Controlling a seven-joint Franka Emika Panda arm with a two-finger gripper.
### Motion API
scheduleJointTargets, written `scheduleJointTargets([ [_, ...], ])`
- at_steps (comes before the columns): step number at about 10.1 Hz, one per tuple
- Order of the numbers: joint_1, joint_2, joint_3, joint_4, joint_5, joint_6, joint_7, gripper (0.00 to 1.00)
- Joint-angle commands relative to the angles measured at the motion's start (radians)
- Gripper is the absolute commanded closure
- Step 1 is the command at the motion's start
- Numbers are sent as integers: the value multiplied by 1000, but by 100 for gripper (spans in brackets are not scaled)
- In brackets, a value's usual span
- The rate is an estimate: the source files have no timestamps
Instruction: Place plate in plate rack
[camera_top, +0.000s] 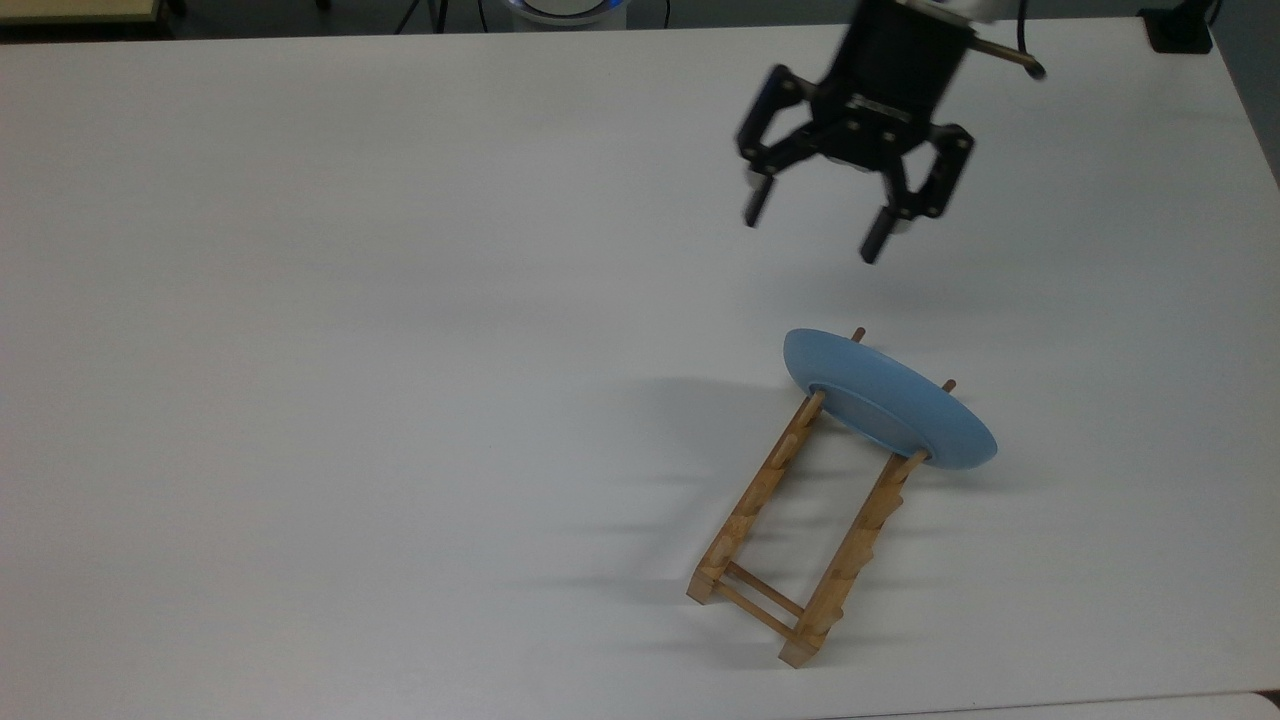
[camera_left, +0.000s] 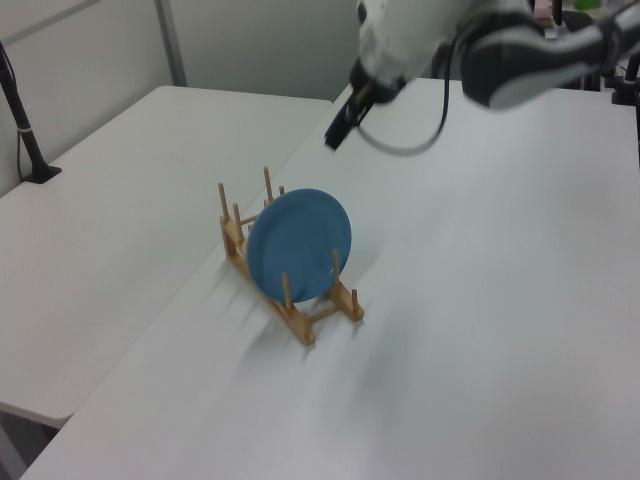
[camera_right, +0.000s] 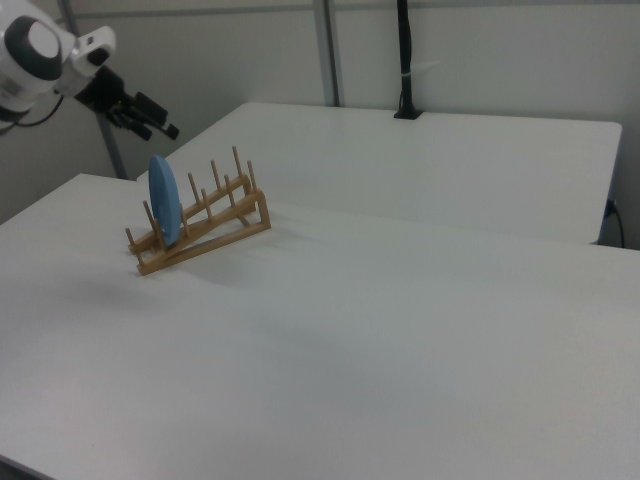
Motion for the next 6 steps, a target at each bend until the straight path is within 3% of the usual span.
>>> scheduleJointTargets([
  [1, -156, -130, 1, -40, 337, -189, -323, 0],
  [2, -223, -152, 1, -41, 444, -290, -437, 0],
  [3, -283, -166, 1, -43, 506, -356, -493, 0],
  [6, -366, -224, 2, -87, 532, -449, -584, 0],
])
